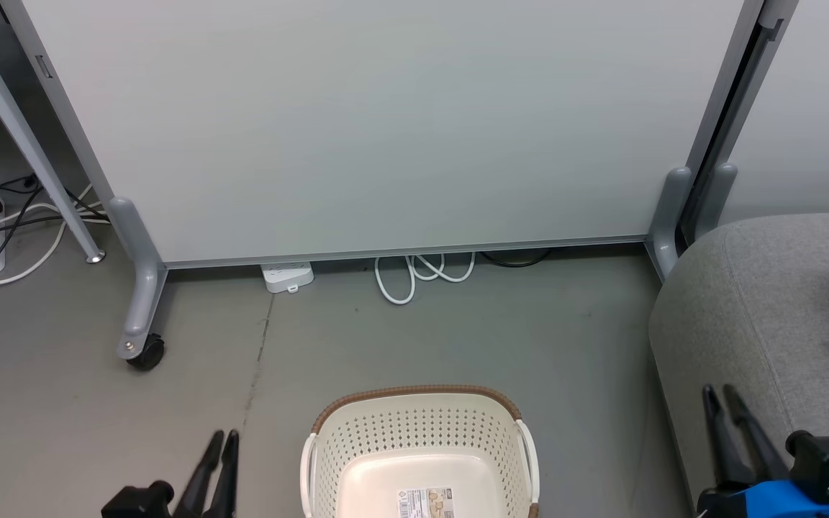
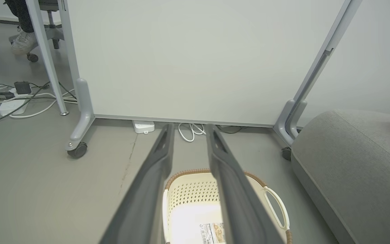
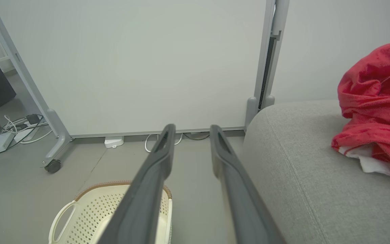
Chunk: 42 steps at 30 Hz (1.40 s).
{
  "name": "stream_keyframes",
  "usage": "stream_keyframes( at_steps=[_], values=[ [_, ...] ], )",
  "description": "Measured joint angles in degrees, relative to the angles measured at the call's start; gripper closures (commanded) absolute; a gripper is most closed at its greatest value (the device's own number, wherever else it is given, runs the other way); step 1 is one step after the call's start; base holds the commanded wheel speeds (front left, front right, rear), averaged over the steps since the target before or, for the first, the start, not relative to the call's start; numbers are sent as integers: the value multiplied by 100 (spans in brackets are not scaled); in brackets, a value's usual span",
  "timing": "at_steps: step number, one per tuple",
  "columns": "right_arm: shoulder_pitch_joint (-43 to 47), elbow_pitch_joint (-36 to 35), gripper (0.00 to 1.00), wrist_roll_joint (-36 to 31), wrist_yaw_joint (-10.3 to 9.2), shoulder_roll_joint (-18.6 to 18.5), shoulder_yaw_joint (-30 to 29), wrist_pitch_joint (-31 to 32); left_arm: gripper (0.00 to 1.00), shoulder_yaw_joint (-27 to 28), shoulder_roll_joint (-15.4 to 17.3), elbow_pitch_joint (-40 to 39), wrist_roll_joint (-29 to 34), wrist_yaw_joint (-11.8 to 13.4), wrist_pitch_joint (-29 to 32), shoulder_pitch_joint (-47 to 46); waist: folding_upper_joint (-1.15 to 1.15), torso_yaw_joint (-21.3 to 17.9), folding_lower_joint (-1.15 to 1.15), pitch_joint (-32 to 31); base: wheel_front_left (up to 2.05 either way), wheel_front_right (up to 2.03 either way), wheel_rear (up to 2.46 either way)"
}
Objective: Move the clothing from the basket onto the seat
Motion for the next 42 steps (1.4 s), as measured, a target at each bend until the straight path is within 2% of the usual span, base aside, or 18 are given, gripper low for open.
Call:
stream_keyframes(
  at_steps=[9, 27, 42],
  values=[
    [34, 502, 100, 122, 0, 44, -2, 49, 100, 7, -92, 397, -122, 4, 58, 302, 0, -13, 0, 4, 0, 0, 0],
    [-126, 705, 100, 2120, 0, 45, -10, 192, 100, 268, -118, 116, -1853, 4, 539, 236, 0, -89, 0, 38, 0, 0, 0],
    [-363, 857, 100, 3502, 0, 45, -15, 277, 100, 472, -130, -88, -3063, 4, 876, 125, 0, -152, 0, 66, 0, 0, 0]
  ],
)
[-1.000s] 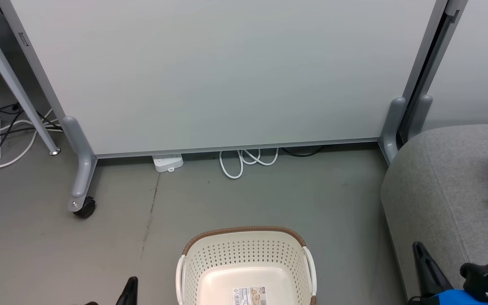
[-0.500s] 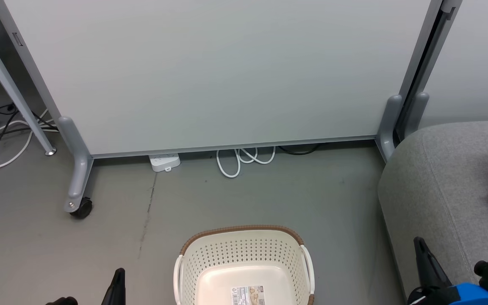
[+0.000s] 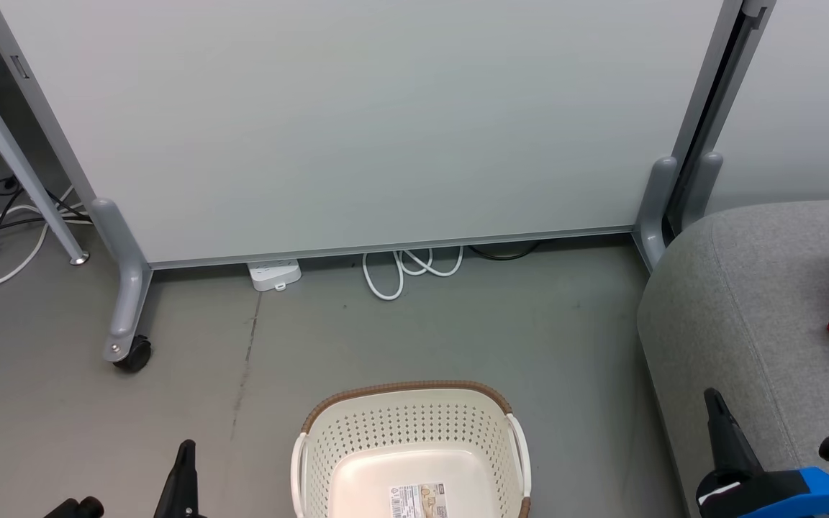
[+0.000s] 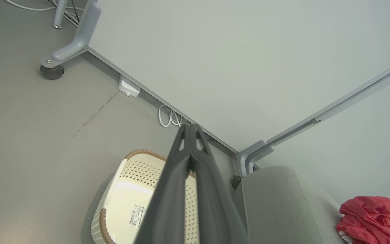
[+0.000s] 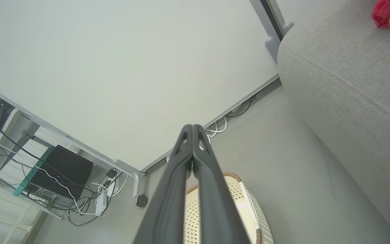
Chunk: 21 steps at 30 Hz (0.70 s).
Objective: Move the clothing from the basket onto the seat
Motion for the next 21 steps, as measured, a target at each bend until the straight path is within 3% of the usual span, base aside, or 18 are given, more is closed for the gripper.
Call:
stream_keyframes(
  at_steps=[21],
  values=[
    [-225, 175, 100, 1606, -1, -3, -9, 116, 100, 260, -13, -235, -1395, 0, 383, -126, 0, -88, 0, 39, 0, 0, 0]
  ],
)
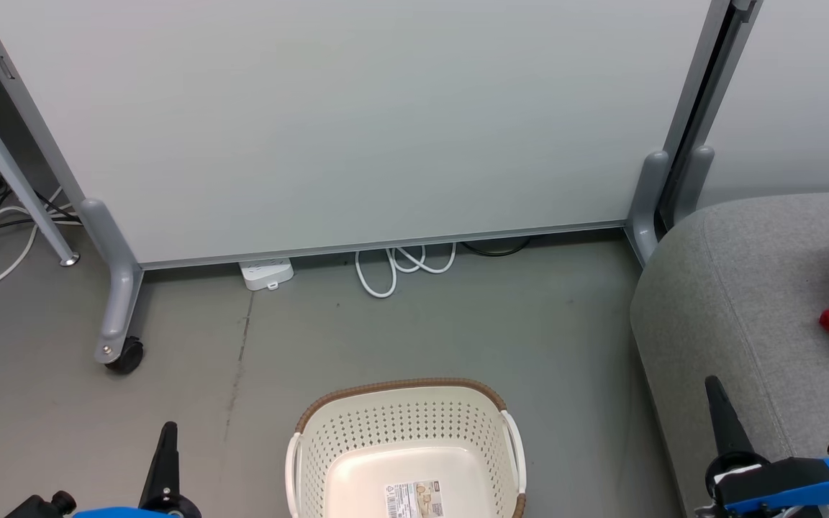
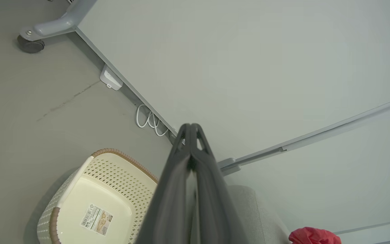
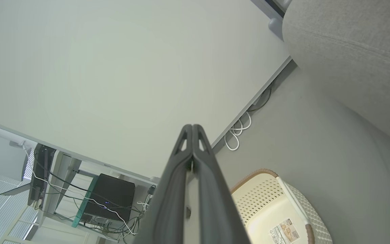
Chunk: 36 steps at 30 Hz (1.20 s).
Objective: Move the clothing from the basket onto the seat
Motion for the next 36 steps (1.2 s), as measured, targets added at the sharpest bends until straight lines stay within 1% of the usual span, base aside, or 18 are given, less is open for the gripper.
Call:
stream_keyframes(
  at_steps=[15, 36],
  values=[
    [-148, 97, 100, 971, 0, -2, -8, 58, 100, 124, -5, -145, -828, 0, 227, -92, 0, -63, 0, 28, 0, 0, 0],
    [-339, 222, 100, 2124, 0, -7, -19, 135, 100, 291, -12, -323, -1839, 0, 517, -199, 0, -151, 0, 67, 0, 0, 0]
  ],
)
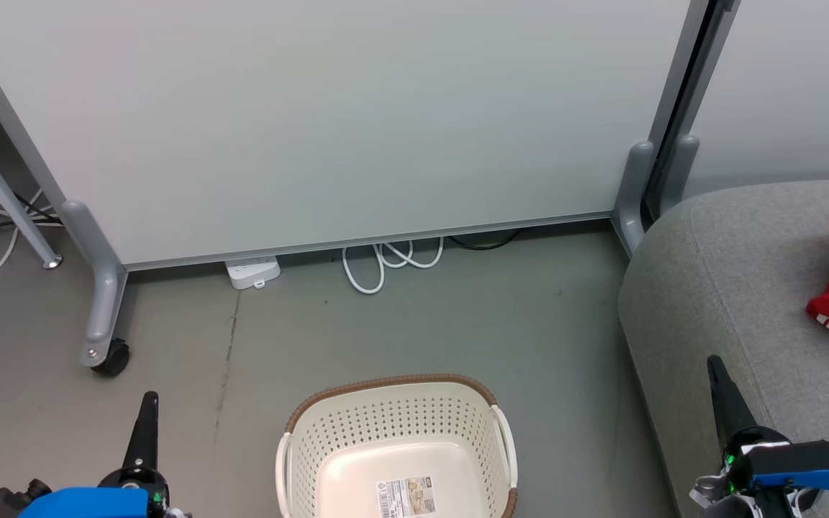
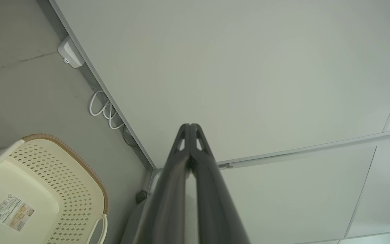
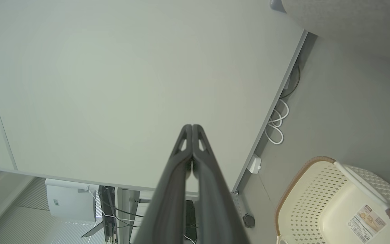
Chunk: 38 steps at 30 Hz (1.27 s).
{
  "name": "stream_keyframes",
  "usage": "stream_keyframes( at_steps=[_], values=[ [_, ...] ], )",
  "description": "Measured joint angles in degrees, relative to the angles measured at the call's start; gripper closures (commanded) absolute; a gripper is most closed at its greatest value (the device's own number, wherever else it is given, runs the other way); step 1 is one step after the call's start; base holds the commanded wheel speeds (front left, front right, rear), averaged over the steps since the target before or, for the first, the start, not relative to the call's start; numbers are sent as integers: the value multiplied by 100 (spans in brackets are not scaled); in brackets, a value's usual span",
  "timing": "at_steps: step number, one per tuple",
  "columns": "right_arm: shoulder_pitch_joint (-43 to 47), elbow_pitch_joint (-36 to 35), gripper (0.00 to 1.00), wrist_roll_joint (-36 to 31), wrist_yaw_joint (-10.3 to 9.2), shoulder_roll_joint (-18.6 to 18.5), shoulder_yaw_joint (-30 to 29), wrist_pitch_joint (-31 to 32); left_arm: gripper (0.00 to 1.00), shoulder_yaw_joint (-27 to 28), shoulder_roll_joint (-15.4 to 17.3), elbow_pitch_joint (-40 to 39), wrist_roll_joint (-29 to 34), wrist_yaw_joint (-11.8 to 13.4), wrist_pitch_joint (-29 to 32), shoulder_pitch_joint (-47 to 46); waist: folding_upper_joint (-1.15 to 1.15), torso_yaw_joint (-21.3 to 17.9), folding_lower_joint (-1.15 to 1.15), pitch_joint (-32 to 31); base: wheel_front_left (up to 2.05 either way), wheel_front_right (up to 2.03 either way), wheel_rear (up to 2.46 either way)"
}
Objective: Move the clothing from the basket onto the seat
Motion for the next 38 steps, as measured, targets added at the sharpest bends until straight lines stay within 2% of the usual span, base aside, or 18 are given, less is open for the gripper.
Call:
stream_keyframes(
  at_steps=[38],
  values=[
    [-249, 166, 100, 1553, 0, -7, -13, 110, 100, 245, -13, -236, -1349, -7, 359, -129, 0, -147, 0, 65, 0, 0, 0]
  ],
)
